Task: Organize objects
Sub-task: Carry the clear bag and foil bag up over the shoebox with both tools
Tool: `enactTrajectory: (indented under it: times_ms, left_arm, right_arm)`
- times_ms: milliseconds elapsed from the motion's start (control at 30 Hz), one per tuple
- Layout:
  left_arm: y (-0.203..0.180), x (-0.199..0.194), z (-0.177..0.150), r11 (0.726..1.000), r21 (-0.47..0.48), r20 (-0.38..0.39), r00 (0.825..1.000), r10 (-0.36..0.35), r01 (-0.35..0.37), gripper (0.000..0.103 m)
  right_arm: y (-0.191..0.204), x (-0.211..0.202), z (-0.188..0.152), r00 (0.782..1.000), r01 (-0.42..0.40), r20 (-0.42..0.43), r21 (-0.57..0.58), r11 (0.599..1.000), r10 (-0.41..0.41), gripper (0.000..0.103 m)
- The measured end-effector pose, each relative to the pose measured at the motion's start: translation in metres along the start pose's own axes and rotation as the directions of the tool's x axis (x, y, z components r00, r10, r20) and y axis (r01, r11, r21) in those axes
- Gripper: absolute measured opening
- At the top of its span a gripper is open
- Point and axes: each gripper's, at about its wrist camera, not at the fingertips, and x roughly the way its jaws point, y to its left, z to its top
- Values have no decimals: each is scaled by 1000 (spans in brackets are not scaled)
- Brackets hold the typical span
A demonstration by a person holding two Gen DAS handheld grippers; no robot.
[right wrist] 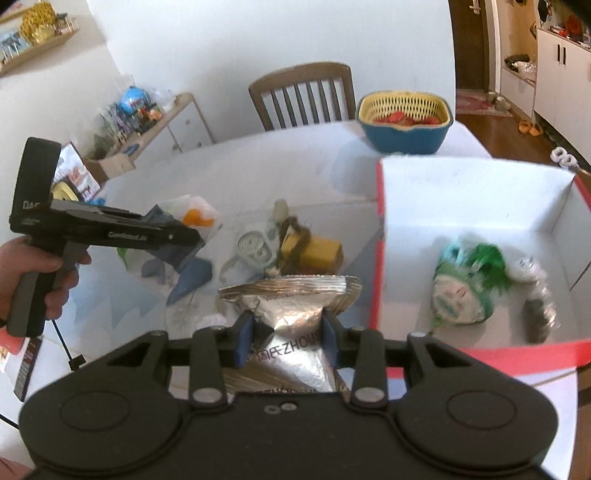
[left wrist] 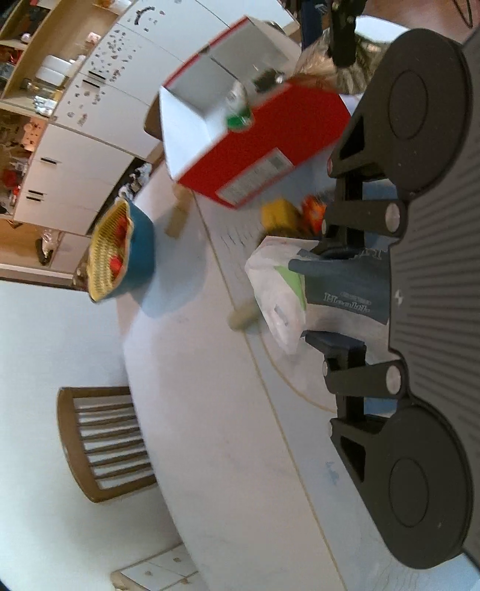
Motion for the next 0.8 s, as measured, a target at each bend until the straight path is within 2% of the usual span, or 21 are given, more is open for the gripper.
enactTrajectory:
  times_ms: [300, 533, 800]
  left_arm:
    - [-73, -1, 31, 999, 25, 1, 1000, -31, 31, 38]
    - [-137, 17, 50, 993, 84, -11, 997, -77, 78, 38]
    - [-199, 38, 66, 985, 144, -21, 995, -95, 97, 38]
  right_arm:
    - [-47, -31, 19, 999, 8, 39, -19, 1000, -8, 37]
    - [-91, -48, 24, 997, 48, 59, -14, 999, -47, 36]
    - [-140, -62, 29, 990, 107, 88, 7, 994, -107, 36]
